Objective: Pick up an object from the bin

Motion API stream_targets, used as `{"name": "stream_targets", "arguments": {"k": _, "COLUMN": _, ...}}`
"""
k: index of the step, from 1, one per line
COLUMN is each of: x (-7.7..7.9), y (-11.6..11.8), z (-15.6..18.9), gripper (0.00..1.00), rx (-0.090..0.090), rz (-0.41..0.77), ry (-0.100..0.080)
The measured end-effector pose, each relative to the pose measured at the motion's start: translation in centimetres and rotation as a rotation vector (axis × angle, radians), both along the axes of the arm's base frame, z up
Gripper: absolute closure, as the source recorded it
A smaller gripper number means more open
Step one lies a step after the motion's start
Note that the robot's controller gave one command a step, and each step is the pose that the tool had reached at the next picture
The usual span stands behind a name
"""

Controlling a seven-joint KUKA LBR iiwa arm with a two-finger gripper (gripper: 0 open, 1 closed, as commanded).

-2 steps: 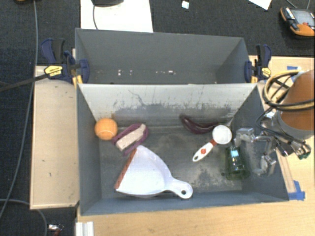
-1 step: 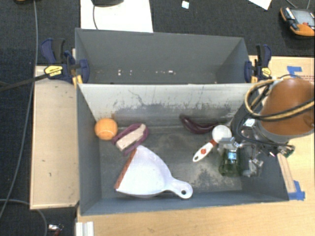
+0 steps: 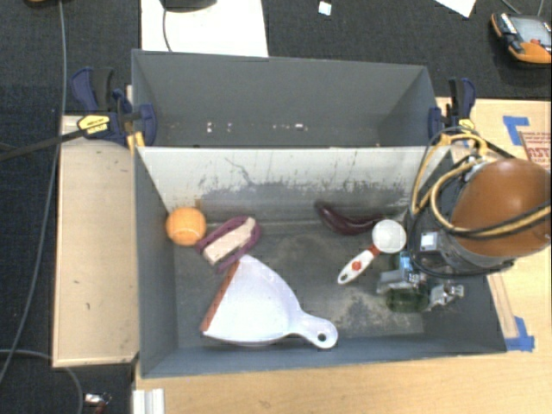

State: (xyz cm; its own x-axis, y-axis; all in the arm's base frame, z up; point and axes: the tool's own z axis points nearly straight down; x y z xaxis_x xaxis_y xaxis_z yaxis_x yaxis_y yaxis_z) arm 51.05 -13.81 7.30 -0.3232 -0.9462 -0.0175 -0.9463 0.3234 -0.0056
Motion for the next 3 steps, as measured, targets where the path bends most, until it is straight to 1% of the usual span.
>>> {"name": "stream_targets", "arguments": {"k": 1, "x": 3.9, "y": 0.3, "z": -0.1, "gripper": 1.0, "rx": 0.01, "rz": 0.02, "ry": 0.01}}
{"name": "stream_targets", "arguments": {"k": 2, "x": 3.9, "y": 0.3, "z": -0.1, "gripper": 1.0, "rx": 0.01, "rz": 0.019, "ry": 0.01}}
{"name": "stream_targets", "arguments": {"k": 3, "x": 3.6, "y": 0.1, "z": 2.8, "gripper": 1.0, "rx": 0.006, "rz": 0.022, "ry": 0.017}}
